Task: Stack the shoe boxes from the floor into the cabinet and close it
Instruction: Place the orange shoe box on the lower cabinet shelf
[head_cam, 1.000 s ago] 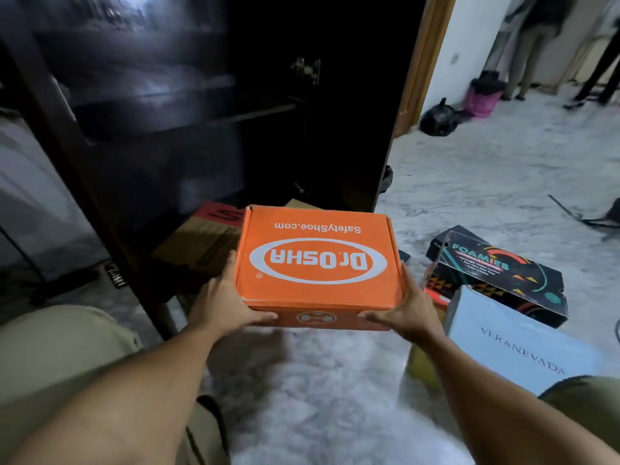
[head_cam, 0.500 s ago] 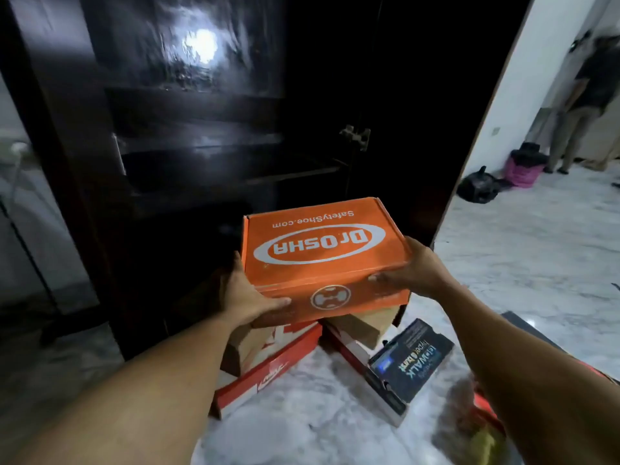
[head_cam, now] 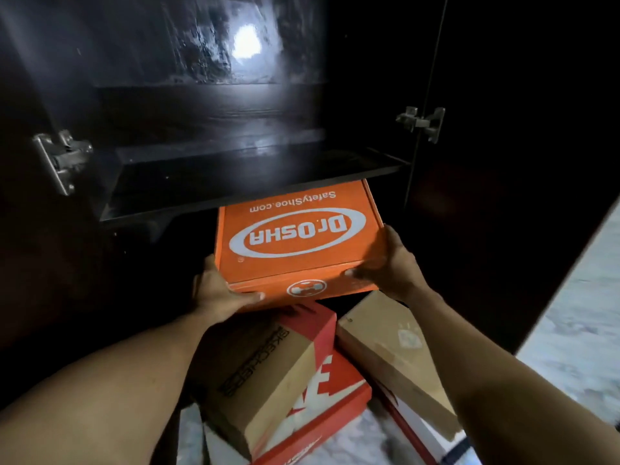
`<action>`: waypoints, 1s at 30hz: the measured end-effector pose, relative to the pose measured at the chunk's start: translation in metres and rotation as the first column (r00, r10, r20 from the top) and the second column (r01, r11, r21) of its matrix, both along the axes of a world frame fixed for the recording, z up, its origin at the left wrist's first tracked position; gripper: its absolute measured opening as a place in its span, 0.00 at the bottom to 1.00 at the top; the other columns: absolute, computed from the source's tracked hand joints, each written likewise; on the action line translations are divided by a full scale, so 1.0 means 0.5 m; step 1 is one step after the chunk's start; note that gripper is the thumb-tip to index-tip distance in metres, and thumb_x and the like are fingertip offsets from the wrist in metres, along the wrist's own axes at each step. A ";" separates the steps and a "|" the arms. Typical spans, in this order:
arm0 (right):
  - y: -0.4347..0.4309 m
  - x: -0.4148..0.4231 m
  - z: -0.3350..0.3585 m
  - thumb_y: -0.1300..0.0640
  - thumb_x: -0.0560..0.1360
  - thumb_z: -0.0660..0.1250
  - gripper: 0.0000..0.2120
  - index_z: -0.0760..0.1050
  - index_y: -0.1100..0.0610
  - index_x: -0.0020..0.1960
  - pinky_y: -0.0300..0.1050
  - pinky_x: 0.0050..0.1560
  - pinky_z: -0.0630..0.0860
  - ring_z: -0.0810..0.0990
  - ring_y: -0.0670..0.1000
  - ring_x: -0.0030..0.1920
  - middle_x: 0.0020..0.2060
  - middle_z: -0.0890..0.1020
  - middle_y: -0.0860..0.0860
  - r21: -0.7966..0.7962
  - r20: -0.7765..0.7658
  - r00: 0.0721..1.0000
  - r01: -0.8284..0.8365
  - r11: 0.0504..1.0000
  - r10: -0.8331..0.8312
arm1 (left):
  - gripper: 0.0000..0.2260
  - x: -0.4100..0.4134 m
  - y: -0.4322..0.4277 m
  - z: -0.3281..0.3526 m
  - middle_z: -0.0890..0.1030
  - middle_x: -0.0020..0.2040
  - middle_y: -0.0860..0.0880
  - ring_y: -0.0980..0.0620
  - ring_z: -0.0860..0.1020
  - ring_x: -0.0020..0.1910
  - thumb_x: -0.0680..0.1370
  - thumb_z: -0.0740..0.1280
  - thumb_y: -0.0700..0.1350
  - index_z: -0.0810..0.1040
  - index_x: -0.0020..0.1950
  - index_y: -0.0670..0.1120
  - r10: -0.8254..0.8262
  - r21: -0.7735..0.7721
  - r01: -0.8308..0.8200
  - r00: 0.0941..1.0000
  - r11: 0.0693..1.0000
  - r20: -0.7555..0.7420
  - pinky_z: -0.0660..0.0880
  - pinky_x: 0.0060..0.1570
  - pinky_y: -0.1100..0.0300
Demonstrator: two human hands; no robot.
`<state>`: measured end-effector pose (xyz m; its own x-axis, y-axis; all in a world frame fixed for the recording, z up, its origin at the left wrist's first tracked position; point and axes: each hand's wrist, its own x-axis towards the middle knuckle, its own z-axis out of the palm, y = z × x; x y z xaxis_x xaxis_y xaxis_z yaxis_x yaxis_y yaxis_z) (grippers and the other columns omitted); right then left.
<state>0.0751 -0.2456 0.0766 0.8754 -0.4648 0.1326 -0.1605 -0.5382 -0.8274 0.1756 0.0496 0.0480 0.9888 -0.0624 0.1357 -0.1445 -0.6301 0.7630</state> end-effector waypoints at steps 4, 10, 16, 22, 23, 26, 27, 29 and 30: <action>0.019 0.110 -0.043 0.51 0.61 0.83 0.59 0.49 0.49 0.80 0.57 0.69 0.69 0.69 0.59 0.71 0.72 0.69 0.55 -0.010 0.029 0.999 -0.044 0.999 0.045 | 0.52 0.066 0.026 -0.033 0.76 0.65 0.45 0.41 0.73 0.67 0.59 0.85 0.48 0.58 0.74 0.48 0.065 -0.019 -0.065 0.997 0.998 0.050 0.71 0.65 0.41; 0.062 0.236 -0.097 0.54 0.61 0.84 0.57 0.53 0.52 0.79 0.43 0.60 0.68 0.67 0.46 0.64 0.70 0.69 0.52 0.069 0.167 0.975 -0.157 0.985 0.144 | 0.49 0.134 0.066 -0.097 0.78 0.63 0.42 0.39 0.76 0.64 0.63 0.84 0.45 0.57 0.75 0.45 0.193 -0.051 -0.189 0.975 0.981 0.108 0.73 0.61 0.45; 0.100 0.316 -0.148 0.55 0.57 0.85 0.58 0.56 0.52 0.78 0.46 0.67 0.69 0.68 0.48 0.68 0.71 0.70 0.51 0.077 0.210 0.962 -0.197 0.977 0.177 | 0.48 0.164 0.109 -0.160 0.80 0.58 0.43 0.36 0.79 0.56 0.65 0.82 0.51 0.54 0.75 0.49 0.293 -0.013 -0.294 0.948 0.956 0.128 0.78 0.51 0.44; 0.123 0.358 -0.187 0.56 0.58 0.85 0.55 0.58 0.52 0.77 0.46 0.65 0.70 0.70 0.48 0.66 0.69 0.73 0.52 0.074 0.203 0.960 -0.209 0.975 0.191 | 0.47 0.168 0.128 -0.196 0.79 0.61 0.41 0.35 0.78 0.58 0.66 0.82 0.50 0.56 0.75 0.45 0.323 0.010 -0.325 0.941 0.946 0.105 0.76 0.53 0.45; 0.121 0.360 -0.185 0.56 0.59 0.85 0.54 0.58 0.53 0.77 0.44 0.63 0.70 0.71 0.48 0.67 0.69 0.73 0.52 0.065 0.194 0.962 -0.209 0.976 0.193 | 0.47 0.168 0.128 -0.195 0.79 0.61 0.41 0.35 0.78 0.58 0.66 0.82 0.51 0.56 0.75 0.45 0.318 0.015 -0.321 0.943 0.947 0.100 0.76 0.53 0.46; 0.107 0.358 -0.175 0.55 0.61 0.84 0.52 0.58 0.54 0.77 0.42 0.59 0.68 0.72 0.54 0.68 0.69 0.73 0.55 0.015 0.145 0.966 -0.218 0.976 0.214 | 0.47 0.161 0.127 -0.193 0.79 0.61 0.41 0.36 0.79 0.59 0.66 0.82 0.51 0.57 0.75 0.44 0.298 0.028 -0.301 0.951 0.953 0.084 0.76 0.54 0.47; 0.101 0.354 -0.172 0.54 0.61 0.84 0.52 0.59 0.54 0.77 0.42 0.58 0.69 0.73 0.56 0.68 0.68 0.74 0.56 0.001 0.134 0.967 -0.220 0.976 0.217 | 0.46 0.156 0.126 -0.193 0.79 0.61 0.41 0.37 0.79 0.59 0.66 0.82 0.50 0.57 0.74 0.43 0.288 0.021 -0.291 0.955 0.957 0.074 0.76 0.54 0.47; 0.093 0.341 -0.166 0.51 0.60 0.84 0.51 0.60 0.53 0.76 0.43 0.57 0.70 0.74 0.56 0.67 0.67 0.75 0.56 -0.024 0.126 0.966 -0.224 0.974 0.225 | 0.46 0.146 0.123 -0.195 0.79 0.62 0.42 0.38 0.78 0.61 0.65 0.82 0.48 0.58 0.74 0.42 0.252 -0.016 -0.252 0.966 0.968 0.052 0.75 0.57 0.48; 0.090 0.335 -0.162 0.51 0.60 0.85 0.51 0.61 0.53 0.76 0.42 0.56 0.70 0.74 0.56 0.66 0.67 0.75 0.55 -0.032 0.125 0.965 -0.228 0.973 0.231 | 0.46 0.139 0.122 -0.195 0.79 0.63 0.42 0.38 0.77 0.62 0.65 0.83 0.47 0.58 0.74 0.42 0.236 -0.031 -0.235 0.971 0.972 0.039 0.74 0.58 0.47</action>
